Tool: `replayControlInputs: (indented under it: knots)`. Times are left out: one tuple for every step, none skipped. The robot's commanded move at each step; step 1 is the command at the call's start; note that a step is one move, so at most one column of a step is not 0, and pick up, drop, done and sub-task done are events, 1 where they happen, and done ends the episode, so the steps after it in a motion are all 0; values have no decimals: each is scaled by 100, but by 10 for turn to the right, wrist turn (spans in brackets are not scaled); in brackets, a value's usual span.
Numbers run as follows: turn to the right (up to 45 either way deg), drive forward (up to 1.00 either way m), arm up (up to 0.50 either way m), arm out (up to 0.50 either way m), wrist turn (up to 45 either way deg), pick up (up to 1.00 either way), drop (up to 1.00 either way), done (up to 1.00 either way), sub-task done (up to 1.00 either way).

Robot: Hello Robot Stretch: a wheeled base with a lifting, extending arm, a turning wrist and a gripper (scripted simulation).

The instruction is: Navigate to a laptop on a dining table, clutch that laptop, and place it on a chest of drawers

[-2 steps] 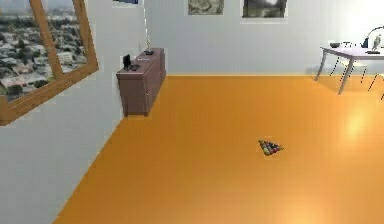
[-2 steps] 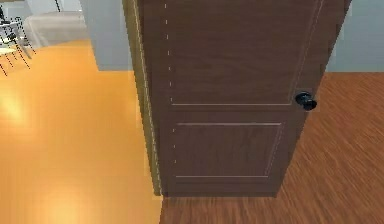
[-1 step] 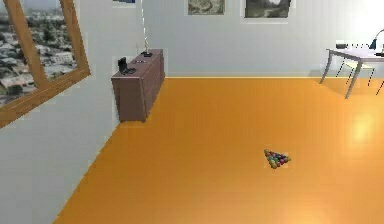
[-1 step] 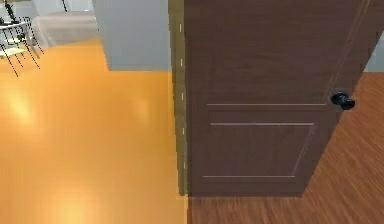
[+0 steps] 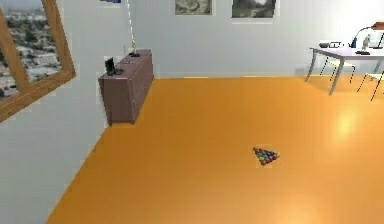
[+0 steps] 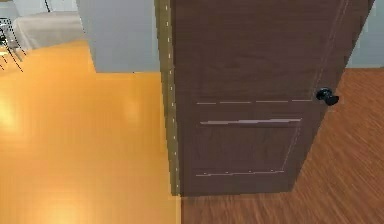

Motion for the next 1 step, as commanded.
replayControlInputs:
  knots:
    - [0, 100, 0, 0, 0, 0, 0, 0, 0]
